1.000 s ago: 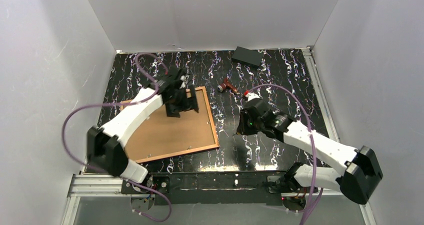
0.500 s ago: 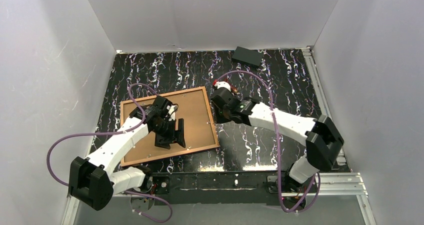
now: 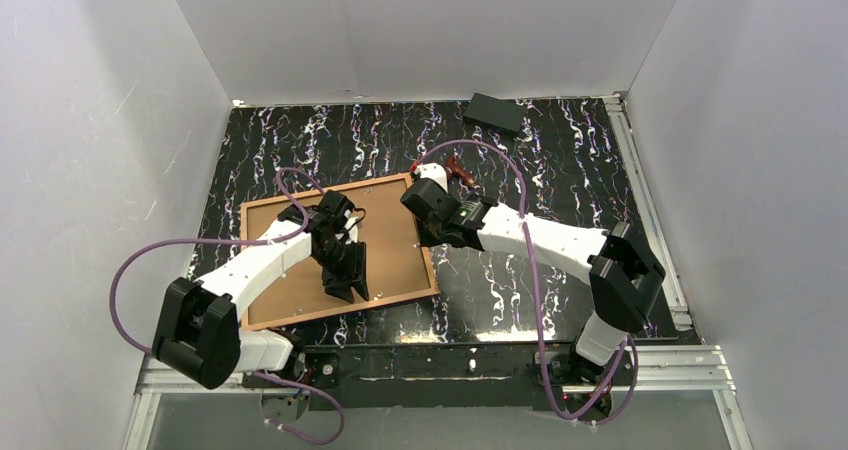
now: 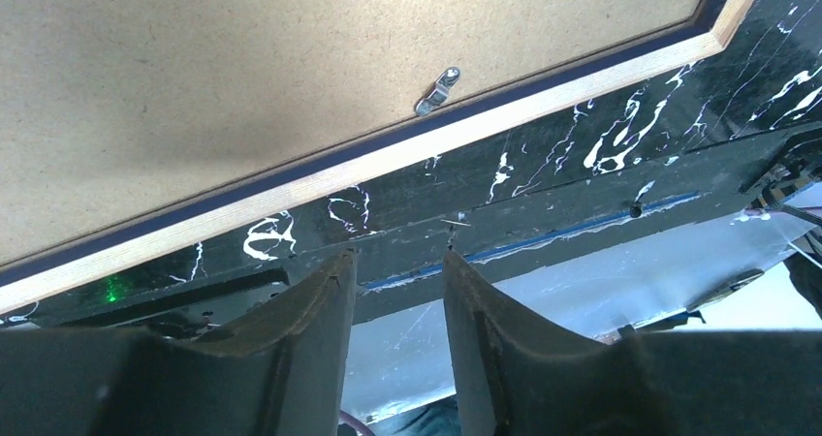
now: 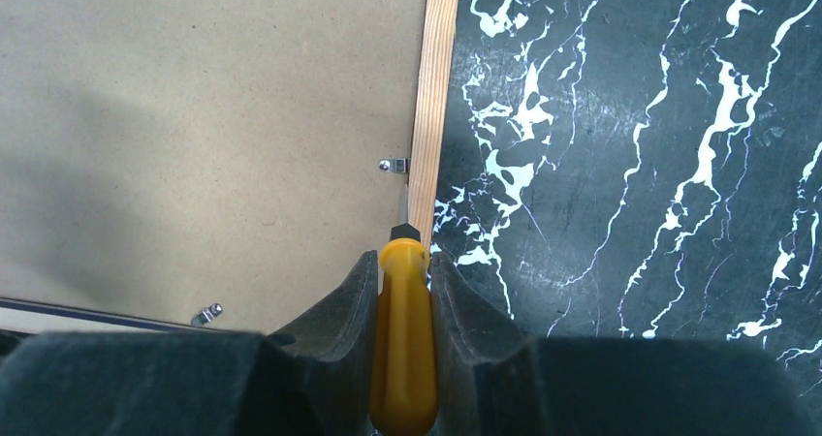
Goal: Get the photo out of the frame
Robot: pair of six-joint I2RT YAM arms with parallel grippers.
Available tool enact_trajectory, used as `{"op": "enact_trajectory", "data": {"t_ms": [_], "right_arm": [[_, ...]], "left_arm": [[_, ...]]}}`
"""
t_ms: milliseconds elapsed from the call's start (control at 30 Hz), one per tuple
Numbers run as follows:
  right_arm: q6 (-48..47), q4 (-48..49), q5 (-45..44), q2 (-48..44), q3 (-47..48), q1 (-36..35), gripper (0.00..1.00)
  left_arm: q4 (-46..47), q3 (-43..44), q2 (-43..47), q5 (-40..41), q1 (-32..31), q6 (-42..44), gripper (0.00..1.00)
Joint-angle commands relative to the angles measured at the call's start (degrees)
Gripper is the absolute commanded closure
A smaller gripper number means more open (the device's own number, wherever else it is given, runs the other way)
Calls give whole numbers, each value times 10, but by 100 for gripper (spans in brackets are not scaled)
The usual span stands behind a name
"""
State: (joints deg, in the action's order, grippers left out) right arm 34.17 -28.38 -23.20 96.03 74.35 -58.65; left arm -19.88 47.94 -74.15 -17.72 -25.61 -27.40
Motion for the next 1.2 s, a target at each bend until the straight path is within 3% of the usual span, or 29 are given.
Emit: {"op": "enact_trajectory", "data": {"t_ms": [0, 267, 600, 1167], "right_arm": [[7, 23, -9, -24, -15, -6, 99], [12, 51, -5, -31, -45, -6, 99], [4, 58, -23, -8, -45, -7, 99], [-32, 107, -42, 17, -46, -6, 99]], "left_arm": [[-38, -19, -15, -19, 4, -22, 64], [77, -106, -12, 21, 3, -124, 77], [62, -111, 42, 84, 3, -124, 77], [39, -143, 23, 124, 3, -171, 77]]}}
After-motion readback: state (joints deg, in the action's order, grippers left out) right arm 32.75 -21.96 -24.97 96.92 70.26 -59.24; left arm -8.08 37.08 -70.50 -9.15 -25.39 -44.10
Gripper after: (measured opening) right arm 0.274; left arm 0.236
